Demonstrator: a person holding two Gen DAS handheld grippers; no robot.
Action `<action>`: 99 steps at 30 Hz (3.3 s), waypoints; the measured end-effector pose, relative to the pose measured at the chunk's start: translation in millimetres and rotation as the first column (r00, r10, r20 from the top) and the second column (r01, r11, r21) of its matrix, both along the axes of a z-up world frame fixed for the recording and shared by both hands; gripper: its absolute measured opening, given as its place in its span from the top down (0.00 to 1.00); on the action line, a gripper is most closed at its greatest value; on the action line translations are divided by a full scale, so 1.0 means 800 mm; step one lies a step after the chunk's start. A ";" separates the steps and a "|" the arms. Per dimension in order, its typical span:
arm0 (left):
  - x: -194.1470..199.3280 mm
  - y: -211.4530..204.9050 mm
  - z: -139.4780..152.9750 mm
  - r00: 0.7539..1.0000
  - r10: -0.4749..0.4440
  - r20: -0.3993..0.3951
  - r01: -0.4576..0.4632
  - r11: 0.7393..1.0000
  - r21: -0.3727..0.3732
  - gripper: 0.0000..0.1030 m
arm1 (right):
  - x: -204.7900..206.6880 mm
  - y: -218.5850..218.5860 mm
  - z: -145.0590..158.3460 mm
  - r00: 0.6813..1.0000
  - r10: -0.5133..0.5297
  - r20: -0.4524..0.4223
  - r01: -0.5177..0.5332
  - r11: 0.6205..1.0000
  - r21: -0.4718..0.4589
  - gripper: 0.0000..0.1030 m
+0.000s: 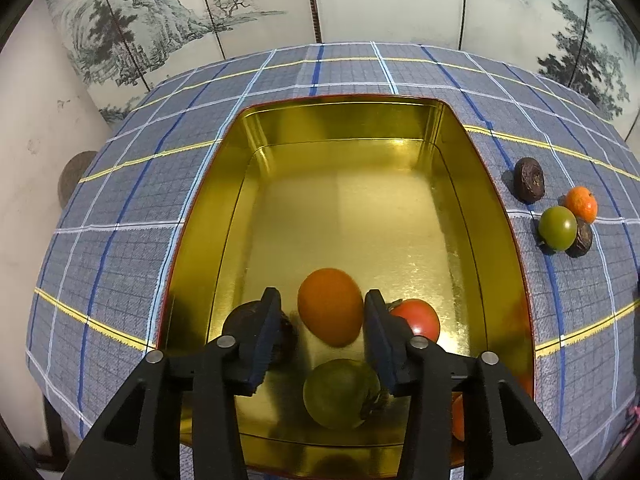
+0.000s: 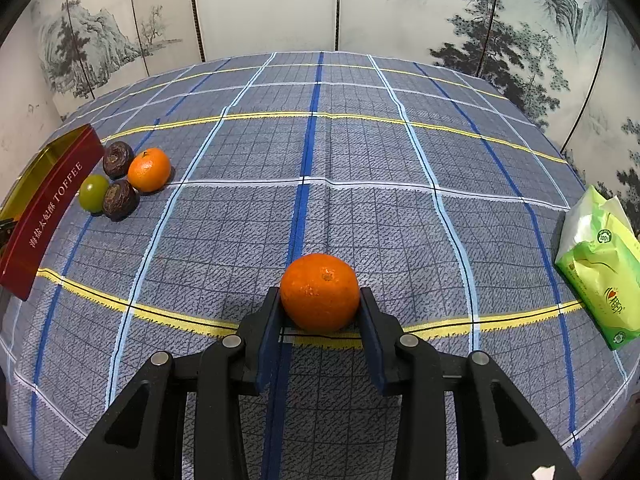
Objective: Organize fruits
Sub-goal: 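Carry the orange with the left tool into the tin and open it, then carry the orange with the right tool into the tin and release it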
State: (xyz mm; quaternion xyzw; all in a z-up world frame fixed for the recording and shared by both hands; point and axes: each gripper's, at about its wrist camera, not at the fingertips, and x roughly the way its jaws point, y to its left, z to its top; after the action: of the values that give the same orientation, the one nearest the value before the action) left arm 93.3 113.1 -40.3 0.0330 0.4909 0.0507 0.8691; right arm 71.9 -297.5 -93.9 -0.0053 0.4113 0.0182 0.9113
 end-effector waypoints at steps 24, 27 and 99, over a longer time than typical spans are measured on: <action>-0.033 0.002 0.040 0.995 0.032 0.097 -0.028 0.999 -0.045 0.36 | 0.007 0.041 0.022 0.998 0.069 0.004 -0.069 0.997 -0.023 0.67; -0.046 0.003 0.050 0.991 0.041 0.126 -0.035 0.998 -0.048 0.36 | 0.008 0.054 0.028 0.995 0.097 0.012 -0.096 0.995 -0.021 0.67; -0.132 0.105 0.065 0.954 0.278 0.111 -0.264 0.957 -0.123 0.36 | 0.002 0.401 0.041 0.758 0.652 -0.024 -0.652 0.755 -0.068 0.65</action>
State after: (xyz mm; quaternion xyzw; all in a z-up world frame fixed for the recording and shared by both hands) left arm -12.1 197.4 11.8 -0.0847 0.4363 0.1452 0.8840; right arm 73.2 23.6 -61.4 -0.1810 0.3835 0.3193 0.8475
